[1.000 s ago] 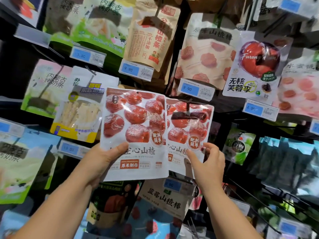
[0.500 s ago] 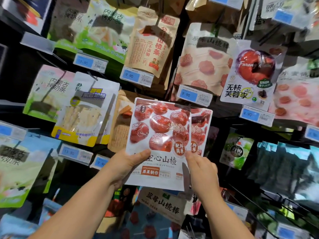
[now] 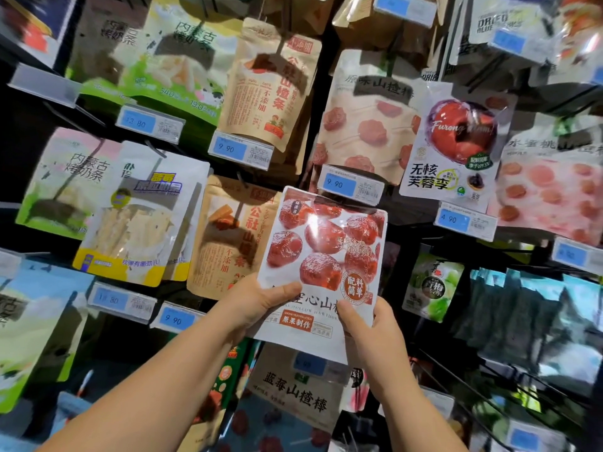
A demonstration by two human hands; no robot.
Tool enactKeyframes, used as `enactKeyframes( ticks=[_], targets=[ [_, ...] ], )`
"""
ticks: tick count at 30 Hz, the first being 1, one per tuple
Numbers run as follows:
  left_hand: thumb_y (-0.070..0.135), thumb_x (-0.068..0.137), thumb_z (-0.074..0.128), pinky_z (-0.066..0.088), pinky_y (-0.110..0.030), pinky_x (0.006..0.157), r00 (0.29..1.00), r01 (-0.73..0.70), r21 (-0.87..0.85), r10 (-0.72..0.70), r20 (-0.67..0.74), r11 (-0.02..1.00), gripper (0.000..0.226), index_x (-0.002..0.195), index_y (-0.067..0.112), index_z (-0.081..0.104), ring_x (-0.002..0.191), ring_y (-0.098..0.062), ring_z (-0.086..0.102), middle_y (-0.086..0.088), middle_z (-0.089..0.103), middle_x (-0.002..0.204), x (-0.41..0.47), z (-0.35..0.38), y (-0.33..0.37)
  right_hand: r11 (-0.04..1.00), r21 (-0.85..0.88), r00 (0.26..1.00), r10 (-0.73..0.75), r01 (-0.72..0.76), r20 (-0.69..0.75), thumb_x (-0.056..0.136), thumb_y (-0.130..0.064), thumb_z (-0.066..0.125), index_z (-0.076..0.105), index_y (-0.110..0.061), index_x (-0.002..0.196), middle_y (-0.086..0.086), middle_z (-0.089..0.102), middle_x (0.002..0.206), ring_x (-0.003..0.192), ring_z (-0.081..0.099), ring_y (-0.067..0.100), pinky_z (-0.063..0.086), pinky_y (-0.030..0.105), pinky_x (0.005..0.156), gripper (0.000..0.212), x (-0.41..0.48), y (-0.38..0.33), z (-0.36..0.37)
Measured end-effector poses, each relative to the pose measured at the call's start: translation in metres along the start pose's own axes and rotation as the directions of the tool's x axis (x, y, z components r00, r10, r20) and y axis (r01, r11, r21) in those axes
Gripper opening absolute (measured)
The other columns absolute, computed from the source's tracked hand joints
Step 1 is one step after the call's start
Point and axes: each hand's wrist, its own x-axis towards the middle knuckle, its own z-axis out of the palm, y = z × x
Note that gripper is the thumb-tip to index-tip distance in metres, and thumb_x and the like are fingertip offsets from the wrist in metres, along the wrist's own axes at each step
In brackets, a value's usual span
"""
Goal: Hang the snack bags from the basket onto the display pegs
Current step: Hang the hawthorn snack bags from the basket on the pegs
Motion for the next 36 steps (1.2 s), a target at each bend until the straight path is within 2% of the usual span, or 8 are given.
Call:
enactKeyframes(
  ticks=[5,8,13,19,27,29,32,36],
  targets=[
    [0.019,0.066,0.077,0.057,-0.047,0.085,1.0,-0.025,0.026,0.025,0.004,0.999,0.041,0.104,0.007,0.068,0.09,-0.033,0.072,-0.016,0.075,0.1,0.002,0.003,-0.001,0.999,0.048,1.0,-0.024,0.024,-0.011,0.085,-0.039,0.074,0.059,-0.033,0.112,-0.011,0.072,0.109,0.102,0.07,0.013,0.056,0.049,0.091,0.032,0.0,0.005,-0.005],
    [0.019,0.065,0.078,0.054,-0.048,0.089,1.0,-0.024,0.029,0.024,0.009,0.999,0.043,0.106,0.008,0.068,0.095,-0.034,0.071,-0.017,0.074,0.102,0.004,0.003,-0.002,0.998,0.047,0.999,-0.036,0.037,-0.019,0.085,-0.039,0.074,0.059,-0.034,0.112,-0.012,0.072,0.11,0.103,0.069,0.013,0.055,0.049,0.092,0.031,0.001,0.008,-0.005],
    [0.011,0.078,0.073,0.059,-0.037,0.078,1.0,-0.015,0.056,0.015,-0.003,0.998,0.026,0.104,0.008,0.068,0.085,-0.026,0.073,-0.015,0.075,0.1,0.009,0.006,0.001,0.997,0.063,0.999,-0.042,0.044,-0.028,0.085,-0.042,0.074,0.058,-0.035,0.111,-0.012,0.072,0.11,0.103,0.069,0.014,0.055,0.049,0.092,0.031,0.006,0.007,-0.004],
    [0.023,0.064,0.079,0.052,-0.052,0.094,1.0,0.012,0.045,-0.012,0.005,0.999,0.049,0.109,0.006,0.068,0.098,-0.037,0.07,-0.017,0.074,0.104,0.017,0.006,0.0,0.997,0.053,0.998,-0.049,0.051,-0.044,0.08,-0.047,0.075,0.058,-0.033,0.113,-0.012,0.071,0.111,0.103,0.069,0.014,0.055,0.049,0.092,0.039,0.01,0.007,-0.005],
    [0.024,0.064,0.077,0.058,-0.038,0.073,1.0,0.023,0.08,-0.024,0.008,0.997,0.049,0.109,0.007,0.066,0.079,-0.028,0.074,-0.014,0.076,0.094,0.02,0.004,0.003,0.997,0.065,0.998,-0.034,0.037,-0.052,0.085,-0.038,0.073,0.058,-0.029,0.114,-0.01,0.072,0.11,0.102,0.069,0.013,0.056,0.046,0.092,0.034,0.013,0.007,-0.004],
    [0.025,0.064,0.076,0.058,-0.038,0.073,1.0,0.022,0.113,-0.021,-0.006,0.993,0.047,0.108,0.008,0.067,0.077,-0.025,0.074,-0.011,0.077,0.091,0.022,0.005,0.003,0.998,0.056,0.998,-0.024,0.027,-0.058,0.086,-0.039,0.073,0.059,-0.029,0.114,-0.011,0.071,0.11,0.102,0.069,0.012,0.056,0.045,0.092,0.033,0.016,0.008,-0.003],
    [0.031,0.062,0.083,0.056,-0.048,0.089,0.997,-0.008,0.178,0.021,-0.075,0.984,0.055,0.111,0.014,0.066,0.088,-0.027,0.073,-0.006,0.077,0.096,0.027,0.006,0.0,0.999,0.039,0.997,0.012,-0.009,-0.078,0.081,-0.046,0.075,0.059,-0.03,0.113,-0.01,0.071,0.11,0.102,0.069,0.015,0.055,0.047,0.092,0.039,0.021,0.01,-0.001],
    [0.039,0.068,0.086,0.051,-0.038,0.089,0.939,-0.081,0.516,0.239,-0.248,0.853,0.081,0.131,0.024,0.039,0.102,-0.018,0.062,0.005,0.063,0.117,0.028,0.008,-0.006,0.999,-0.016,0.993,0.037,-0.039,-0.112,0.084,-0.039,0.076,0.054,-0.027,0.112,-0.007,0.07,0.107,0.097,0.069,0.015,0.057,0.044,0.089,0.038,0.026,0.015,-0.003]
  ],
)
